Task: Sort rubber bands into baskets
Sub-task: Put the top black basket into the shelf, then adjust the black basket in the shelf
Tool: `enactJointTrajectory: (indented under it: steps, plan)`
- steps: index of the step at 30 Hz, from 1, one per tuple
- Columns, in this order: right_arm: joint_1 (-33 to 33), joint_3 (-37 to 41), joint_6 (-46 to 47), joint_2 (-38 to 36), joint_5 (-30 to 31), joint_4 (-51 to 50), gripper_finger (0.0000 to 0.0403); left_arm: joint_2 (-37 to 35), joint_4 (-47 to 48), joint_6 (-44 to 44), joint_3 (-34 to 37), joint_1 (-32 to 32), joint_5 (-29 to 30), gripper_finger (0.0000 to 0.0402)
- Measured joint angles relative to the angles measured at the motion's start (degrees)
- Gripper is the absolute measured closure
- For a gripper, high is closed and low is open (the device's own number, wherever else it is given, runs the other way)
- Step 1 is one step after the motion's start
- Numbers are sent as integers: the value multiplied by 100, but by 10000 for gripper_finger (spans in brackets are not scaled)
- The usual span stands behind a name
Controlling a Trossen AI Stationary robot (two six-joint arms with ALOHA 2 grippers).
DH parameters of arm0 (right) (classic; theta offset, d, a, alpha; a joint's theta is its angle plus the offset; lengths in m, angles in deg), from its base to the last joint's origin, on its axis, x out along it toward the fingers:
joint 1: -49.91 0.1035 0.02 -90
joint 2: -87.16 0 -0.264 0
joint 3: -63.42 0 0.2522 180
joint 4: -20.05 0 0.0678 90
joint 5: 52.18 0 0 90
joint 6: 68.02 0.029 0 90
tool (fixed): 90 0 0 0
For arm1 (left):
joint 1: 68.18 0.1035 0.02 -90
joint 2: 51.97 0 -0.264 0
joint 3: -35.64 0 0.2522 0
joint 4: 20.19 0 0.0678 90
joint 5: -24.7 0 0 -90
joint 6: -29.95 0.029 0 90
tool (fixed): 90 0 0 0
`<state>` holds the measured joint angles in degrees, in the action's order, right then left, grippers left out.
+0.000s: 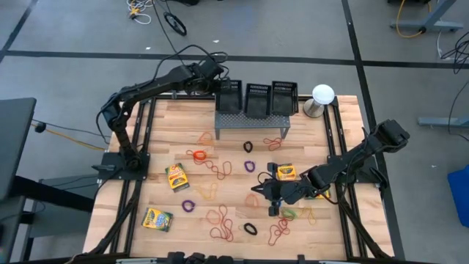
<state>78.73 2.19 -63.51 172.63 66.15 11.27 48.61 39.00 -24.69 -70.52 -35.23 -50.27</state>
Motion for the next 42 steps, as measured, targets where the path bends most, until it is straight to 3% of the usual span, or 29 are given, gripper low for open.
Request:
enactJointTrajectory:
  steps: [5,10,13,19,22,26,30,35,42]
  plan:
    - [0,0,12,0,0,38,396,-145,211,804,4,16,-111,284]
    - [37,0,64,0,48,32,396,-616,794,2331,2,37,128,282]
    - [40,0,219,-78,397,-39,396,-867,810,3185,221,-93,400,282]
    - [-243,-2,1073,-843,1838,-868,396,-1612,-878,4205,1783,-143,170,284]
    - [-776,-4,1279,-1569,2066,-1405,396,-2135,-2188,4482,2761,-129,-177,294]
    - [-1982,-5,1608,-2495,1579,-2079,397,-2848,-3800,5001,3965,-191,-818,318]
    - [-3461,-204,1441,-2729,334,-2382,400,-3291,-5090,5216,4917,-194,-1578,339]
    - [-4924,-1399,991,-1872,-682,-3590,400,-3375,-5884,5279,5514,-193,-2164,357]
    - [-6038,-3089,274,-374,-1077,-5066,400,-3375,-6110,5418,5722,-349,-2214,365]
